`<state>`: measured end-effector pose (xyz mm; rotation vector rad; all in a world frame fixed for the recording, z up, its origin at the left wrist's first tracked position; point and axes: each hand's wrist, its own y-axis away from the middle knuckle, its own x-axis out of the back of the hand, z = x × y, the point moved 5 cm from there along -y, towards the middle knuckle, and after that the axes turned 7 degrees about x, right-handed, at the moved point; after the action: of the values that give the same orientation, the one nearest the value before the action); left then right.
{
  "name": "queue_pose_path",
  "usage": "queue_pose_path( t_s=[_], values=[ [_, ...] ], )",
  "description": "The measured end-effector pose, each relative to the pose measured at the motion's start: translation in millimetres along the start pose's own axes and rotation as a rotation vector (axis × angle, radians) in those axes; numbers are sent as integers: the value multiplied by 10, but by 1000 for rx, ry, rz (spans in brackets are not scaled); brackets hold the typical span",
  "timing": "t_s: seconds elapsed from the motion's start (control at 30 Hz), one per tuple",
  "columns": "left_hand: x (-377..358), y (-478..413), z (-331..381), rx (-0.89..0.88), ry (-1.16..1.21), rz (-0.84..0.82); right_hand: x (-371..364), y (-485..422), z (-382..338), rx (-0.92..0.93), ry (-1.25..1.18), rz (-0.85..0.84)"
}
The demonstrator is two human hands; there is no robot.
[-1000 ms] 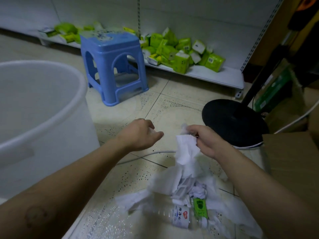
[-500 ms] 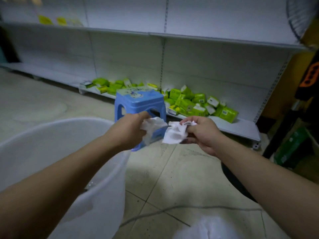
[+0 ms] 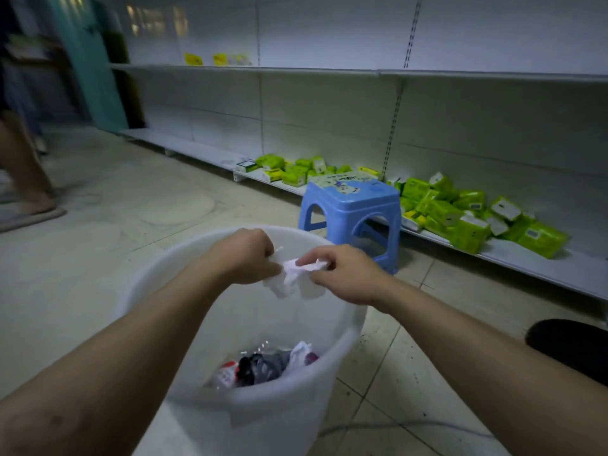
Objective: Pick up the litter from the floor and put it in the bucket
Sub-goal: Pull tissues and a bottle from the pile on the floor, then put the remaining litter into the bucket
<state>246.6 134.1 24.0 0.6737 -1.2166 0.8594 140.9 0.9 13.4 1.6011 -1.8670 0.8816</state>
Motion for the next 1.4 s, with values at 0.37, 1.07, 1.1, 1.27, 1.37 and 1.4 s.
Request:
queue_pose_path(
  t_s=[0.37,1.07,1.1,1.27,1.37,1.4],
  values=[
    [-169,102,250,-166,-53,20,214,119,361,9,461,-86],
    [-2624,1252,3127,-628,79,-404,1066,3217,2757,-618,308,-22],
    [-2784,1325,3186,-616,82,-437,985,3377,2898,-651,285,-17],
    [-3468,1547,3378,-519,124,-544,483,4031,3528,-813,168,13],
    [-3813,1702,3382,-519,53,-576,203,4390,3891,-938,156,-1],
    [-3889,1737,3369,-524,21,-576,131,4495,3994,-975,150,-3]
  ],
)
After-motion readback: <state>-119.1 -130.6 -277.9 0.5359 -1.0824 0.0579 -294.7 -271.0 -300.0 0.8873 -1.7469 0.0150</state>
